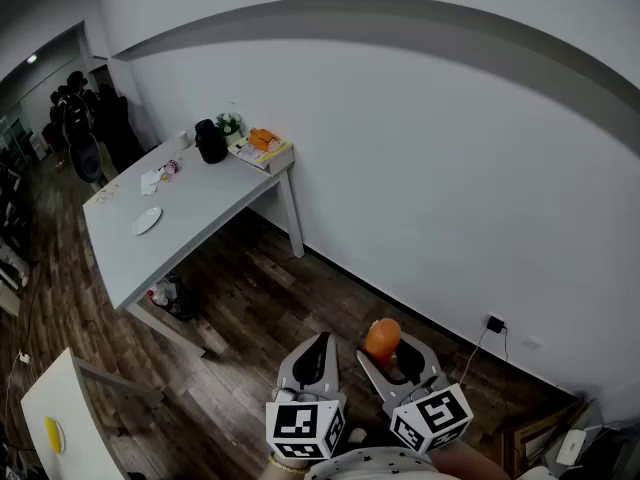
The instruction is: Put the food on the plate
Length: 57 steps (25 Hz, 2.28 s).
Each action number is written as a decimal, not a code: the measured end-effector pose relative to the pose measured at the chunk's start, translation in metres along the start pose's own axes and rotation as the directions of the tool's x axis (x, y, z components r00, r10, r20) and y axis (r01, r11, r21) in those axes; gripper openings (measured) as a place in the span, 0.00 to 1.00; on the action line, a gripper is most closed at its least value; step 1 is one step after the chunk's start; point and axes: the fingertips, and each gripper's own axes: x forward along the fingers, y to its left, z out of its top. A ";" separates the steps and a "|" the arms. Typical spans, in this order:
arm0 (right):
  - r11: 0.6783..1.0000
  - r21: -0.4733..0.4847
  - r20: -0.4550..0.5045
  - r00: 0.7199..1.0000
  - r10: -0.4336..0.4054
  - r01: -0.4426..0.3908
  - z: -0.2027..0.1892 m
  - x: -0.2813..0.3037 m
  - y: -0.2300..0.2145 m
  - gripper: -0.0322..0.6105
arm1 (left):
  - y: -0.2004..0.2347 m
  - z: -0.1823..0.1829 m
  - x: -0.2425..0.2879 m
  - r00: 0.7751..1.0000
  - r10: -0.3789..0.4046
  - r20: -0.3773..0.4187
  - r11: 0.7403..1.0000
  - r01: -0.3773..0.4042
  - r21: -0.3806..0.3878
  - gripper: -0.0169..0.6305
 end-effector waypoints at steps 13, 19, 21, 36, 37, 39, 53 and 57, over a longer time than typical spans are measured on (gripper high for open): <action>0.998 -0.008 -0.015 0.998 0.063 -0.063 0.012 0.137 0.008 0.39 | 0.114 0.022 0.071 0.999 0.023 0.033 0.998 -0.021 -0.063 0.04; 0.997 -0.028 0.004 0.997 0.071 -0.071 0.035 0.228 0.023 0.39 | 0.195 0.047 0.116 1.000 0.011 0.027 0.999 -0.009 -0.051 0.04; 0.997 -0.021 0.003 0.997 0.076 -0.076 0.040 0.258 0.032 0.39 | 0.220 0.057 0.125 1.000 0.006 0.027 0.999 -0.004 -0.046 0.04; 0.945 -0.008 -0.072 0.942 0.326 -0.328 0.028 0.451 0.155 0.39 | 0.455 0.078 0.103 0.957 0.290 0.023 0.953 -0.287 -0.094 0.04; 0.937 -0.006 -0.081 0.934 0.348 -0.350 0.025 0.460 0.161 0.39 | 0.468 0.077 0.100 0.948 0.319 0.025 0.944 -0.315 -0.098 0.04; 0.920 -0.005 -0.097 0.916 0.390 -0.392 0.022 0.479 0.175 0.39 | 0.492 0.077 0.091 0.926 0.376 0.029 0.922 -0.371 -0.108 0.04; 0.777 -0.008 -0.150 0.769 0.621 -0.629 0.015 0.651 0.255 0.39 | 0.666 0.082 0.078 0.751 0.660 0.031 0.745 -0.648 -0.157 0.04; 0.746 -0.005 -0.177 0.735 0.655 -0.666 0.017 0.711 0.270 0.39 | 0.720 0.093 0.097 0.715 0.698 0.035 0.710 -0.686 -0.159 0.04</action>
